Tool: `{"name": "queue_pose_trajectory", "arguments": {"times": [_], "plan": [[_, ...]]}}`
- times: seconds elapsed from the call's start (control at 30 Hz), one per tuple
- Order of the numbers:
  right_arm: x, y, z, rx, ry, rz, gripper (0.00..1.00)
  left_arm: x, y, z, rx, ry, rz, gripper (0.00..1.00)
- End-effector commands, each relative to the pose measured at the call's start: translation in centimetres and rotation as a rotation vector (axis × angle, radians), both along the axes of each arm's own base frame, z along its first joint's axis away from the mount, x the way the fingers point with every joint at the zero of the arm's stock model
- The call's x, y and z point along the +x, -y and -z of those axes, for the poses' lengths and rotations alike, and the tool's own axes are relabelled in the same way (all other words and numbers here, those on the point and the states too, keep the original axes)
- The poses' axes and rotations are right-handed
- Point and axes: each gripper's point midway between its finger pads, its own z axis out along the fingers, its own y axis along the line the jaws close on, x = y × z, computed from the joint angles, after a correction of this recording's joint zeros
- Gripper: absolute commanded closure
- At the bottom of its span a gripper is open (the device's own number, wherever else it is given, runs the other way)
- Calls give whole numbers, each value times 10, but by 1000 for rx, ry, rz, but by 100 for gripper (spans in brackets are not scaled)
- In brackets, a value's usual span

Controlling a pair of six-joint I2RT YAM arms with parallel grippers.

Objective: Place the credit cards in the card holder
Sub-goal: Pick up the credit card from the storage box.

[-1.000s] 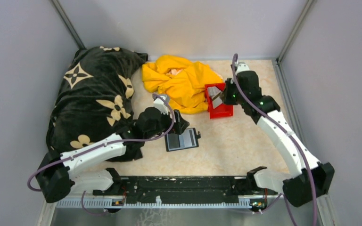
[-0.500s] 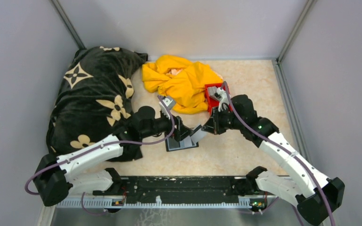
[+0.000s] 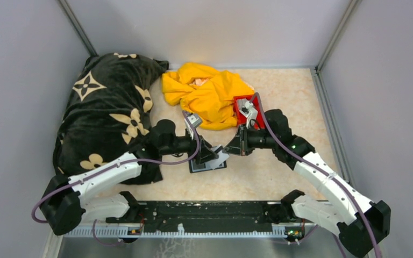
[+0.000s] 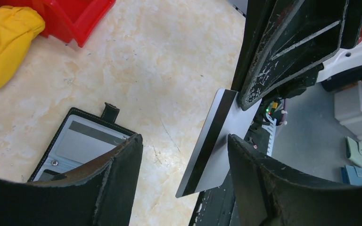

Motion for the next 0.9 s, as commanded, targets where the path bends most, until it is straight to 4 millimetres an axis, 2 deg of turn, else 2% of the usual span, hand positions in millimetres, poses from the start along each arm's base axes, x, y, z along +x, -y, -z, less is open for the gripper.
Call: {"name": "queue_pose_trajectory", "arguments": {"times": [0.0,0.1,0.17,0.2,0.27,0.3,0.5,0.6,0.87], "plan": [[0,-12,-8,59,16,-54,100,-11,1,2,-32,-15,105,31],[0,-15,-4,66,0,-71,100,-13,0,2,-51,-30,131,44],[2,-17,0,64,-15,-75,100,-16,0,2,-66,-46,161,57],[3,-18,2,64,-18,-77,100,-19,1,0,-77,-54,181,68],[5,-20,5,64,-29,-82,100,-22,2,2,-89,-79,214,97],[6,-22,7,64,-32,-84,100,-23,2,3,-88,-92,224,100],[19,-23,3,66,-5,-64,100,-26,4,12,-87,-146,257,100],[25,-22,5,44,0,-48,100,-19,3,15,-87,-158,223,100],[46,0,13,-52,94,102,65,21,-14,20,-106,-156,-48,100]]}}
